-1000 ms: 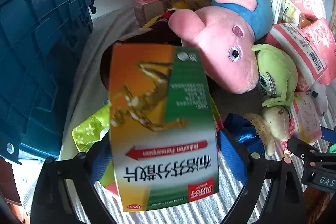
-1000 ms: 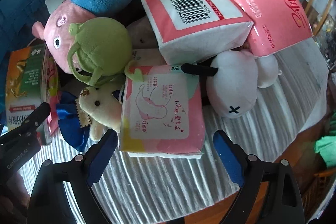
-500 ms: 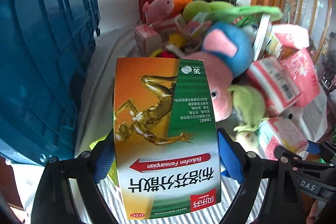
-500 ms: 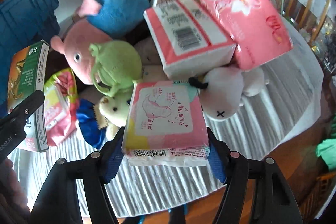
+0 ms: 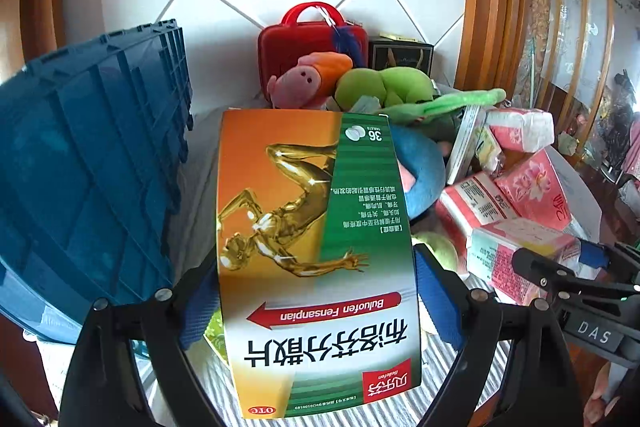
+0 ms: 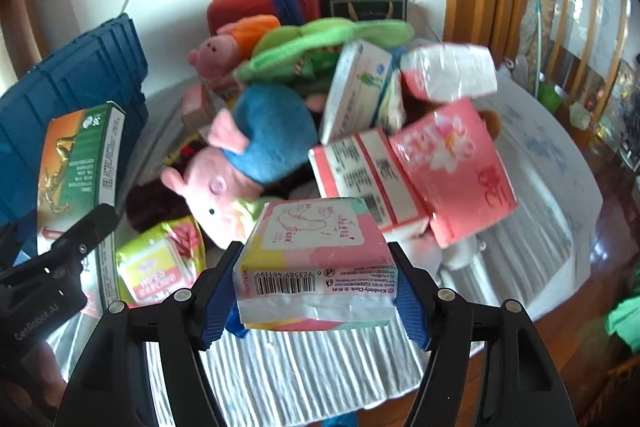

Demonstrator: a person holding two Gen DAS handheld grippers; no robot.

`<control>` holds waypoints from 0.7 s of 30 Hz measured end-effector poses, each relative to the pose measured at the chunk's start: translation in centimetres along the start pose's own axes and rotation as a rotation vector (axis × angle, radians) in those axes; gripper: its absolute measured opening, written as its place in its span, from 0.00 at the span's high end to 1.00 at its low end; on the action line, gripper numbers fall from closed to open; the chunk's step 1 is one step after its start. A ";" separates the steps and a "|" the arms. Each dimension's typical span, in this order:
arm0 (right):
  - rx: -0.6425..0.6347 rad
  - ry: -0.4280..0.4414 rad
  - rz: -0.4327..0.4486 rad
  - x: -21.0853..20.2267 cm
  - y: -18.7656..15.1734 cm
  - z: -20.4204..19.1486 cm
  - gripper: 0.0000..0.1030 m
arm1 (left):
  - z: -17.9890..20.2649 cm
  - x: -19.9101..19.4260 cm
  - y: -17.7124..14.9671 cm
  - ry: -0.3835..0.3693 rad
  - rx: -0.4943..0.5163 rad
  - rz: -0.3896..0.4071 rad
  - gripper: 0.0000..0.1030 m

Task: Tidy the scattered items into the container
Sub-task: 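Carry the ibuprofen box and pink pad pack over the blue crate with both tools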

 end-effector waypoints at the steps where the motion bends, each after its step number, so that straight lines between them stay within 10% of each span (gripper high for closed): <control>1: -0.006 0.009 0.009 -0.8 0.6 0.1 0.33 | -0.1 -0.2 0.2 0.001 -0.006 0.004 0.14; 21: -0.248 0.219 0.375 -10.2 17.7 -12.8 0.33 | -8.0 -10.5 12.8 0.163 -0.125 0.274 0.14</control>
Point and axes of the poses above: each gripper's, at about its wrist camera, not at the fingertips, and x roughly the way its jaws point, z to its right, y to its top, the point moved 9 cm from there along x, roughly the way its jaws point, and after that the axes turned 2 degrees about -x, right-handed, at the moved point
